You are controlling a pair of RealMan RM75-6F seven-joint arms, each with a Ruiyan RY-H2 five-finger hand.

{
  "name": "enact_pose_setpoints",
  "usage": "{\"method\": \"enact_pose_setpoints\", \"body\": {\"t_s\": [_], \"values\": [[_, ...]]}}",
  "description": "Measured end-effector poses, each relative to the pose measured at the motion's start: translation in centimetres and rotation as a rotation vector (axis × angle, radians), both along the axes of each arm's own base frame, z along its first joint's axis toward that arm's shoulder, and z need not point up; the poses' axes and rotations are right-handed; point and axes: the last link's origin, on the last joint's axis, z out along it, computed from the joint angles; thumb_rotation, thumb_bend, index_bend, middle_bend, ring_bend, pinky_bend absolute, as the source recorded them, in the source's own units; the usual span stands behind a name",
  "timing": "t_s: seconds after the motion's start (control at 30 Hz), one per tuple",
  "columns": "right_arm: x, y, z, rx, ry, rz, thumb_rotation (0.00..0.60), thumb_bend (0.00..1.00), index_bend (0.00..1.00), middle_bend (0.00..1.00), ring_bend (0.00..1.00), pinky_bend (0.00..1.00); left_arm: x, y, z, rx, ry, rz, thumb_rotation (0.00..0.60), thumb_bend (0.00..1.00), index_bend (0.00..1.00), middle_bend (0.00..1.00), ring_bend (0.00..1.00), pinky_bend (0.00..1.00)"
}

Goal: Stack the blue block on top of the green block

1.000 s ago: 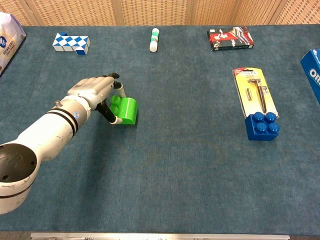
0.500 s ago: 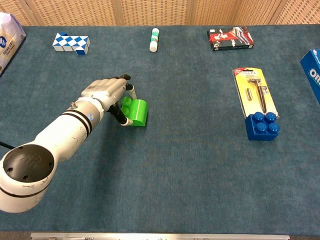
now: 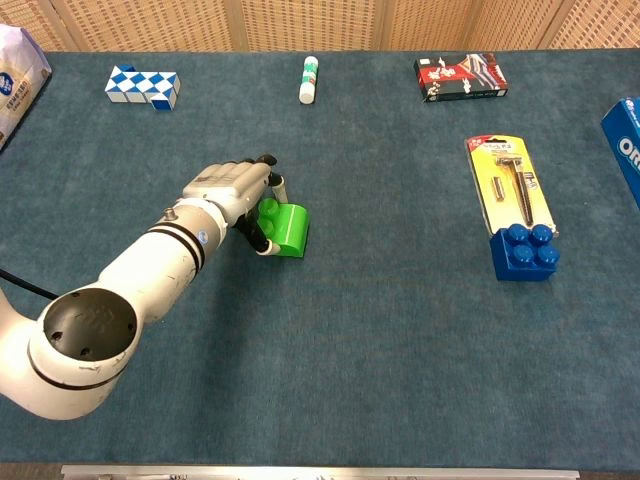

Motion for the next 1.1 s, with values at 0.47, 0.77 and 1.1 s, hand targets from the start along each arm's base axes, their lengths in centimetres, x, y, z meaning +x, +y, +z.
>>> {"method": "enact_pose_setpoints", "body": {"t_s": [0.47,0.77,1.1], "values": [[0.1,0.0,-0.2,0.007,0.006,-0.001,0.600,0.43,0.39,0.30,0.27,0.33,0.6,-0.3,-0.2,-0.010,-0.021,-0.025,0.600,0.26,0.22,0.00,0.00,0.05],[0.1,0.0,-0.3,0.014,0.010,-0.002,0.600,0.43,0.39,0.30,0.27,0.33,0.8,-0.6,-0.3,-0.007,-0.020,-0.041,0.600,0.26,0.11,0.00,0.00,0.05],[0.1,0.0,-0.5,0.020,0.016,-0.003,0.600,0.43,0.39,0.30,0.27,0.33,0.7,-1.6,1.7,0.030,-0.024,-0.074,0.600,0.26,0.11,0.00,0.00,0.05]]}}
